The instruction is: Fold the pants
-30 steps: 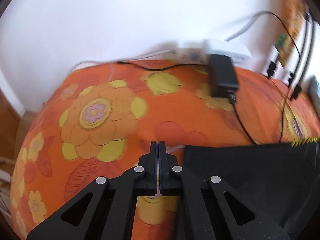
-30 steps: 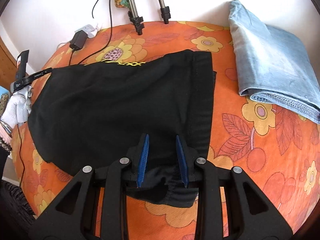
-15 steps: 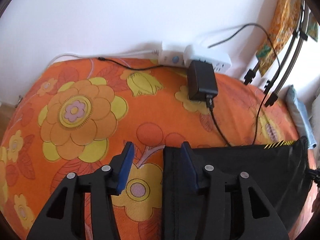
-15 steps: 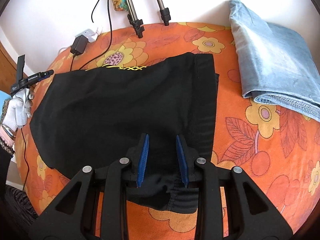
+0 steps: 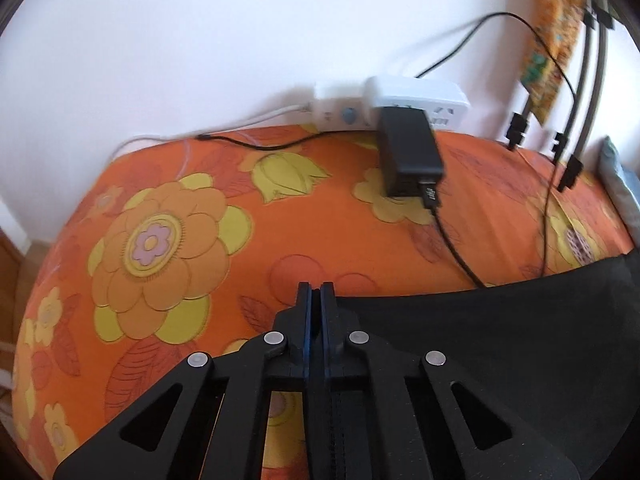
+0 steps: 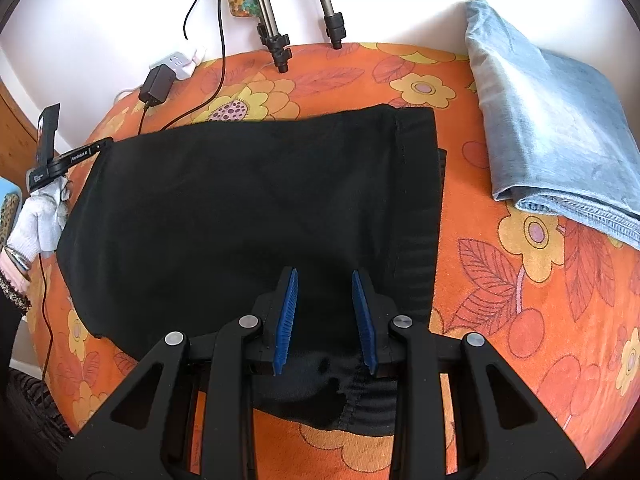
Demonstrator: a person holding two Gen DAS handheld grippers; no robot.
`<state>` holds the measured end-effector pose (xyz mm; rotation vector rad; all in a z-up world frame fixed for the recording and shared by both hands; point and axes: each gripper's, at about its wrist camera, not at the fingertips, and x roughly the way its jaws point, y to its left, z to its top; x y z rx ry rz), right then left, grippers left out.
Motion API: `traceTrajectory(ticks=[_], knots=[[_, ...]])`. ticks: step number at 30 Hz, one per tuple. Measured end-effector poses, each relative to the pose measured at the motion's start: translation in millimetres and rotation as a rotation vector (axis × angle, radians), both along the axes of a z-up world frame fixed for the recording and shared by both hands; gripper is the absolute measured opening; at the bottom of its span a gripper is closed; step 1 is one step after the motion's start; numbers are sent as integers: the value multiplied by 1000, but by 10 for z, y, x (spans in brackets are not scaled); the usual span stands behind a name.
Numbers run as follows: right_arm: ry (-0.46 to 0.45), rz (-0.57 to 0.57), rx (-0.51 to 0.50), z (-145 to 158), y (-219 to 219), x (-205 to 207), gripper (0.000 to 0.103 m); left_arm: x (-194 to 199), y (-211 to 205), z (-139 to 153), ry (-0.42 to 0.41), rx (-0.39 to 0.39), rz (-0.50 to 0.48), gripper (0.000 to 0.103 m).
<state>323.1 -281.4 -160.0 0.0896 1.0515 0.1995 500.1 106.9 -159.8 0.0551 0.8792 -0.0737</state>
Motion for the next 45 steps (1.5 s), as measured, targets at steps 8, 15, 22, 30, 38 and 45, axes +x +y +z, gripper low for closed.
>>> traceTrajectory(ticks=[8, 15, 22, 30, 38, 45], knots=[[10, -3, -22, -14, 28, 2, 30, 16, 96, 53, 61, -55, -8, 48], [-36, -51, -19, 153, -60, -90, 36, -324, 53, 416, -28, 48, -47, 48], [-22, -198, 102, 243, -474, -296, 49, -928, -608, 663, -77, 128, -262, 48], [65, -294, 301, 82, -800, -513, 49, -1854, -1961, 809, -117, 159, -672, 48], [126, -286, 433, -156, -905, -566, 49, -2314, -2983, 678, -69, 94, -917, 48], [172, -230, 576, -239, -949, -582, 28, -2467, -3567, 452, -53, 169, -1008, 48]])
